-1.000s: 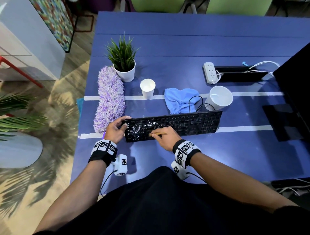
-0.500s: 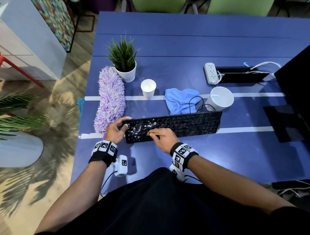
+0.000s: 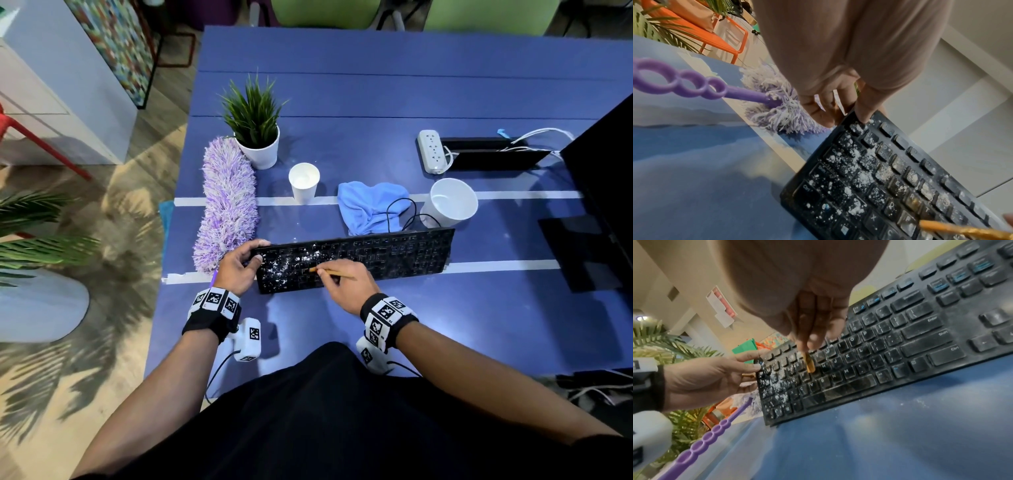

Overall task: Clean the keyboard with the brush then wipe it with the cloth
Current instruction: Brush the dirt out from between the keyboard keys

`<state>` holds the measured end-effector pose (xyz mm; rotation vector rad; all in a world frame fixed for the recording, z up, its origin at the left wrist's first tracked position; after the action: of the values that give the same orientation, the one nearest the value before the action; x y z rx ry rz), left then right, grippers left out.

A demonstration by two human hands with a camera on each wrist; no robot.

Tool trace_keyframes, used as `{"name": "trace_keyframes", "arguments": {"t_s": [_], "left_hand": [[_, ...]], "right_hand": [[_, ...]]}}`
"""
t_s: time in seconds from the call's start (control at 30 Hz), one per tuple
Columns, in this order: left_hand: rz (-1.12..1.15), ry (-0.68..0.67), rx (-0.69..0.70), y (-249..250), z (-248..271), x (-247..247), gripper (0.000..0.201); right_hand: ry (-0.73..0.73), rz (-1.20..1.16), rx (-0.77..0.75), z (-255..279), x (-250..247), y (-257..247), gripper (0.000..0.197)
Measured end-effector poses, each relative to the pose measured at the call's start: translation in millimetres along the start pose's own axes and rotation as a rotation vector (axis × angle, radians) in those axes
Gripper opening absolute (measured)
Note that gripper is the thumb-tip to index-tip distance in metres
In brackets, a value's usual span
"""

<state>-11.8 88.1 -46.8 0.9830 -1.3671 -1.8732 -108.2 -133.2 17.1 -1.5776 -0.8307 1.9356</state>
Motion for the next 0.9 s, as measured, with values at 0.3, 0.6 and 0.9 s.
{"name": "trace_keyframes", "arguments": {"t_s": [0.3, 0.6, 0.9], "left_hand": [[0.047, -0.001, -0.018, 1.6, 0.5, 3.3, 0.047], [0.057, -0.124, -0.062, -3.0, 0.6, 1.3, 0.047], [0.034, -0.152, -0.116, -2.5, 4.2, -1.1, 0.046]], "right_hand": [[-0.201, 0.072, -0.062, -12.1, 14.6, -15.7, 0.022], [-0.191, 0.052, 0.077, -11.8, 17.2, -2.5, 0.016], [-0.139, -0.080, 0.055, -7.9, 4.4, -13.2, 0.004]]}}
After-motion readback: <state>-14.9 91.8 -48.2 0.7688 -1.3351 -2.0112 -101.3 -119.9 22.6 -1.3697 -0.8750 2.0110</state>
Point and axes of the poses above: each hand's wrist, its own z-axis away from the middle knuckle, its own x-axis out of the palm, y = z × x, the point moved 7 cm from there along -z, towards the middle knuckle, and after that the axes turned 14 degrees about -y, right-handed, at the moved point
